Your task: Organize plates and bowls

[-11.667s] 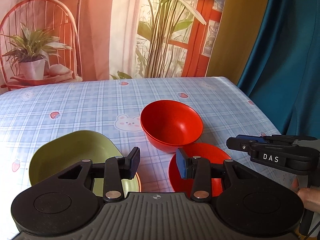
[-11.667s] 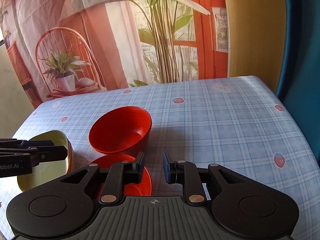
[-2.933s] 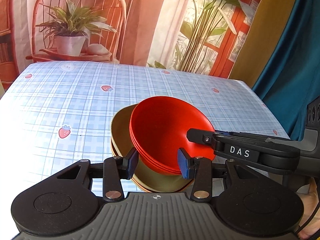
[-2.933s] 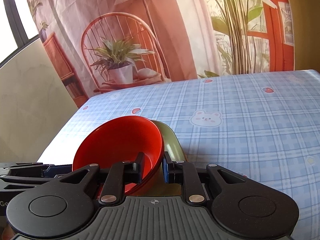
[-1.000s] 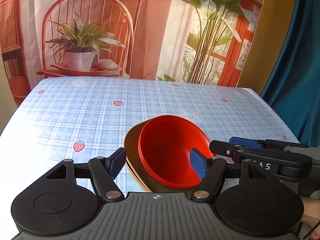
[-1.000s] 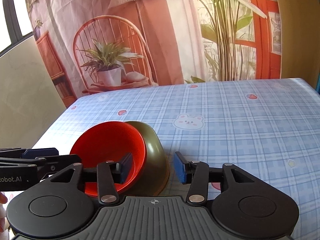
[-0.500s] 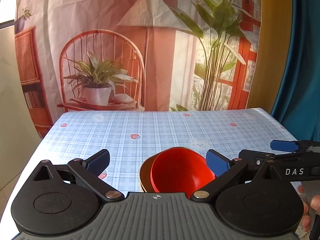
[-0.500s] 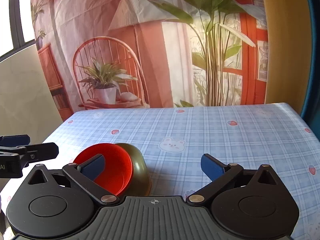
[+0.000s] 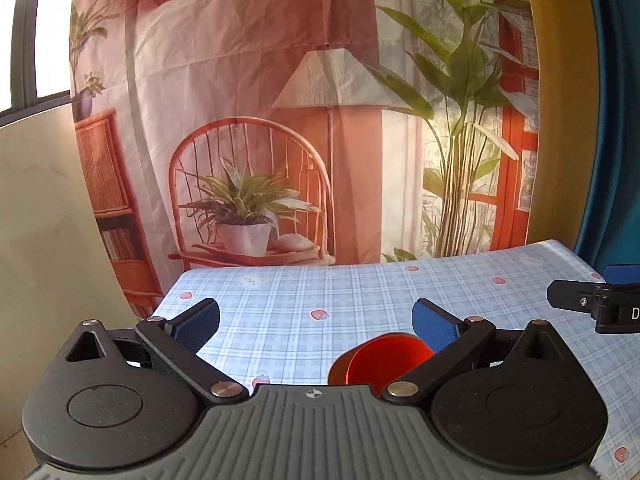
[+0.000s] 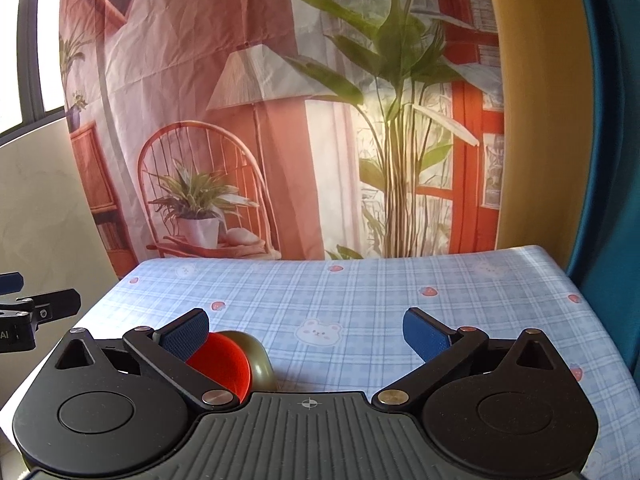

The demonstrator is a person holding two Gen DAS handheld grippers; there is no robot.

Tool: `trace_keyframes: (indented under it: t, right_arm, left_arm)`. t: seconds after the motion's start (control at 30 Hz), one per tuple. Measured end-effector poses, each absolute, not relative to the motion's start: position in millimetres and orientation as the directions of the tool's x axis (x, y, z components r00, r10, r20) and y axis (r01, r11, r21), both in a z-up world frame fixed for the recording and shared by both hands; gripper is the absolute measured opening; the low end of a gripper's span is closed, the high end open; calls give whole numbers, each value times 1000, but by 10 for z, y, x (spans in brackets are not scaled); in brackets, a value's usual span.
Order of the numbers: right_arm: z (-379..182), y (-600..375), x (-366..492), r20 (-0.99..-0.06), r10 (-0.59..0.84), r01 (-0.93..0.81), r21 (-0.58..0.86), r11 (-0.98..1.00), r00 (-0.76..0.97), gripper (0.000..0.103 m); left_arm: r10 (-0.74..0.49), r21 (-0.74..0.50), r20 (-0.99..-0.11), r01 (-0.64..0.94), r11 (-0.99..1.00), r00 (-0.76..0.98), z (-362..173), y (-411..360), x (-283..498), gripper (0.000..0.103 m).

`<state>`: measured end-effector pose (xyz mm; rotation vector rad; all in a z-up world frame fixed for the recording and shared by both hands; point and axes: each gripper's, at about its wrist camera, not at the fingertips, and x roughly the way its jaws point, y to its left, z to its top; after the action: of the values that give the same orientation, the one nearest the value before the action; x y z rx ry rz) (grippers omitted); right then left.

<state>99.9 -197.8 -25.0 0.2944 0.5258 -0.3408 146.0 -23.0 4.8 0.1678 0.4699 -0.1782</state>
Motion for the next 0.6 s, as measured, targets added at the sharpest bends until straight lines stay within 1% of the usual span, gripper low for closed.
trace_keyframes:
  t: [0.07, 0.17, 0.3, 0.43, 0.6]
  right_arm:
    - [-159, -1973, 950, -525, -253, 393, 173, 903, 813, 103]
    - [-19, -1943, 876, -515, -276, 400, 144, 905, 811, 103]
    - [212, -1858, 751, -492, -301, 405, 119, 906, 817, 103]
    - [435, -1747, 590, -463, -325, 408, 88, 909, 825, 103]
    - [652, -1601, 406, -440, -354, 418, 55, 907, 825, 103]
  left_arm:
    - [-138, 122, -460, 216, 969, 877, 138, -228, 1396, 103]
    - [-115, 151, -447, 202, 968, 887, 265, -241, 1292, 103]
    - [-119, 128, -429, 191, 973, 896, 432, -202, 1147, 103]
    - [-100, 134, -406, 168, 977, 909, 585, -158, 984, 103]
    - [-55, 187, -386, 137, 973, 921, 711, -143, 801, 103]
